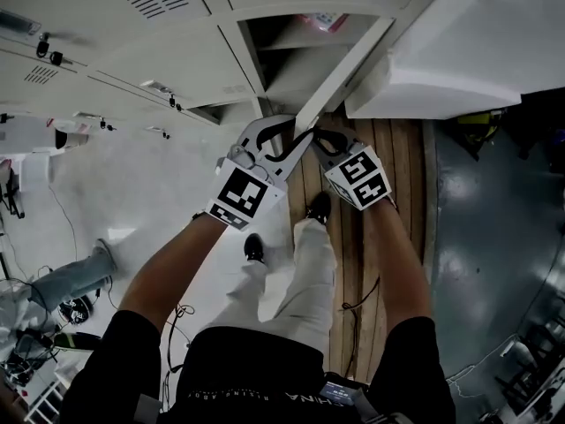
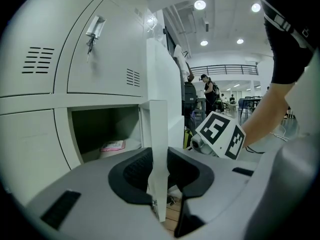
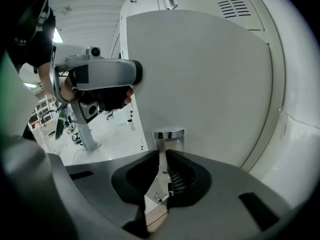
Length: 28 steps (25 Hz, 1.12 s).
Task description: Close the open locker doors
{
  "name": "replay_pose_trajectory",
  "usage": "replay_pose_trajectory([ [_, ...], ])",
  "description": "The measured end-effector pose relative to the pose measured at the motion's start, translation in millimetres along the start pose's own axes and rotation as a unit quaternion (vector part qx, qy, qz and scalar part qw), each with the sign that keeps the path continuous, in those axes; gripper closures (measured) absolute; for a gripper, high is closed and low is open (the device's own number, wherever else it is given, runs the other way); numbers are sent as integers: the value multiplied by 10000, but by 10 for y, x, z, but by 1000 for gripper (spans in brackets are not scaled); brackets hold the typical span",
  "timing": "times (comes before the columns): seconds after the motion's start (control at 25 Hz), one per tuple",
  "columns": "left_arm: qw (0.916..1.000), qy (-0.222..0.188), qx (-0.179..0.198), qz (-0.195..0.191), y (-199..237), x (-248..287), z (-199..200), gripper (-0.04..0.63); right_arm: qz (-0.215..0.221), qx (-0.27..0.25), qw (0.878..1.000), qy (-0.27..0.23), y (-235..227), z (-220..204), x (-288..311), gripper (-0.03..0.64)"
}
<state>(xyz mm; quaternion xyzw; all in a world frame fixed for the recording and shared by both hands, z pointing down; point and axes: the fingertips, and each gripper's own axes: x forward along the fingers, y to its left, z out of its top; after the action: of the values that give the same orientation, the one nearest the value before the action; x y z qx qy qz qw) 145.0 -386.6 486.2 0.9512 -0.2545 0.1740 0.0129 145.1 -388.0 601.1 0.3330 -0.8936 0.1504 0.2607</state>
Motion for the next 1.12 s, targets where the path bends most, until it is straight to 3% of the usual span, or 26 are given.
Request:
replay_pose_trajectory([
  [0.44,9999,57,-24,-81,132,-19,-23,495,406,-653,9969,153,35,105,131,568],
  [0.64,9998,101,-52,-162,154,-13,-18,495,800,-1160,9895,321,68,125,154,568],
  [0.8,9999,156,-63,-17,236,0,-10,494,912,-1474,9842,372,43,169,208,568],
  [1.12,9998,-16,-52,196,357,-70,-25,494,697,-1308,9883,360,60,236,298,568],
])
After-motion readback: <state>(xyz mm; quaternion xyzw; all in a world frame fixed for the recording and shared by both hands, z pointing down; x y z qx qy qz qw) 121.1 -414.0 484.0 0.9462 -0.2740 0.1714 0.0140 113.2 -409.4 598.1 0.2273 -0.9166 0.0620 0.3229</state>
